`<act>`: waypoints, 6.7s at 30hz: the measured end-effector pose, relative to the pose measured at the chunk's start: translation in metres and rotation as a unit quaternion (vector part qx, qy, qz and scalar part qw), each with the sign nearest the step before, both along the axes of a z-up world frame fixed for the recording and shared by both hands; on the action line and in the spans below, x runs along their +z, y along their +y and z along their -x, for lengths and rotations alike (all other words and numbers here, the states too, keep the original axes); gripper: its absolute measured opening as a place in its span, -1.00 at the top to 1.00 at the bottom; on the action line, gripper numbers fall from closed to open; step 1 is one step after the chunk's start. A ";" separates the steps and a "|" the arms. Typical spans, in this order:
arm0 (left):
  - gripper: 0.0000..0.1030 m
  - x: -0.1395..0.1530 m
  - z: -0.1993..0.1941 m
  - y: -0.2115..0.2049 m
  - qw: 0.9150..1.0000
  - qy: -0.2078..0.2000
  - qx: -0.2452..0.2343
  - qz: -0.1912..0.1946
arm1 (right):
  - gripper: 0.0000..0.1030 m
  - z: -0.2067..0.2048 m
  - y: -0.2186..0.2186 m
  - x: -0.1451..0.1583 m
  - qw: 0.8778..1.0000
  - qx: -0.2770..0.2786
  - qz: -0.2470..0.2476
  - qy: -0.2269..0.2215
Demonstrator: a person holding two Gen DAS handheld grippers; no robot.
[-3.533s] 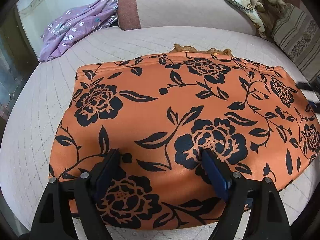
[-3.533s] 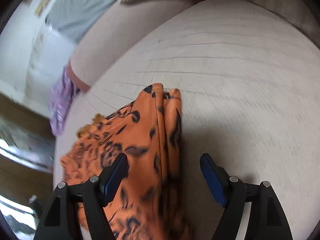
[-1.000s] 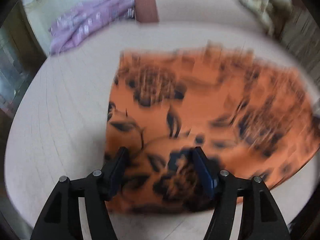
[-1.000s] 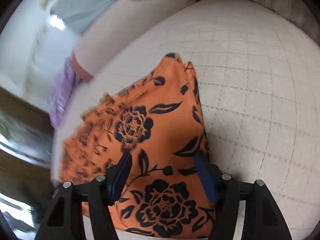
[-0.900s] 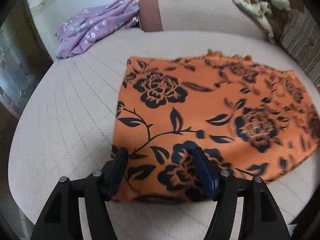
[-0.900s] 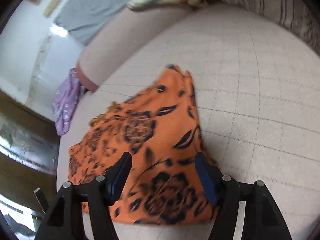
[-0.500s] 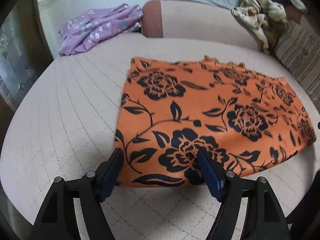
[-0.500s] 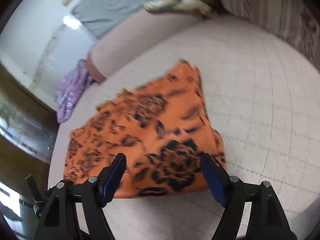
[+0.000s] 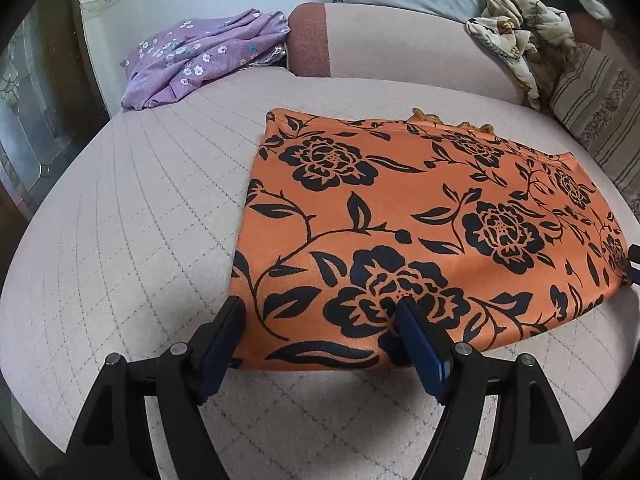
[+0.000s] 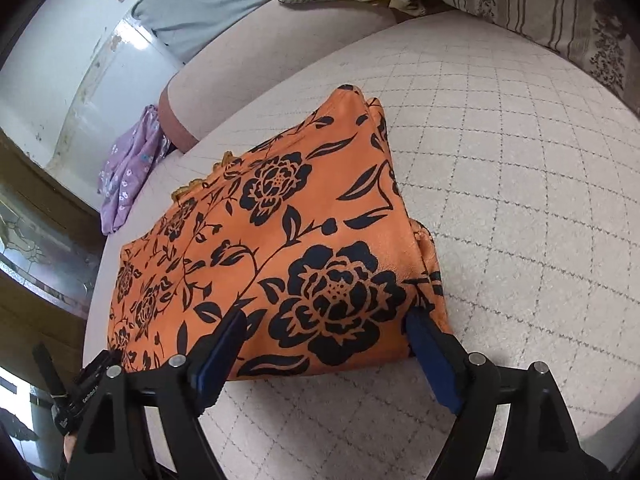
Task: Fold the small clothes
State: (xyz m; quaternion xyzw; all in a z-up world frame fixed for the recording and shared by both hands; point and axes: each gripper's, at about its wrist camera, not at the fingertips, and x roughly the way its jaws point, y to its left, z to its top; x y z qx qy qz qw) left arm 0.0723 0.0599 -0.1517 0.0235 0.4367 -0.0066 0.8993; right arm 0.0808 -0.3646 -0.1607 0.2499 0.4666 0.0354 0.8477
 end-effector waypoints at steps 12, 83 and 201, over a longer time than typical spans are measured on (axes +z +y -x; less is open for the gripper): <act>-0.53 -0.007 -0.003 0.030 0.995 0.027 0.069 0.059 | -0.71 0.001 0.003 0.000 1.000 0.006 0.007 -0.007; -0.56 0.018 -0.041 -0.089 1.000 -0.021 -0.011 -0.009 | -0.18 0.000 -0.043 -0.021 0.962 -0.157 -0.222 -0.038; -0.74 -0.012 -0.050 0.048 0.994 0.015 0.093 0.064 | -0.51 -0.120 0.148 -0.009 0.982 0.092 -0.164 0.007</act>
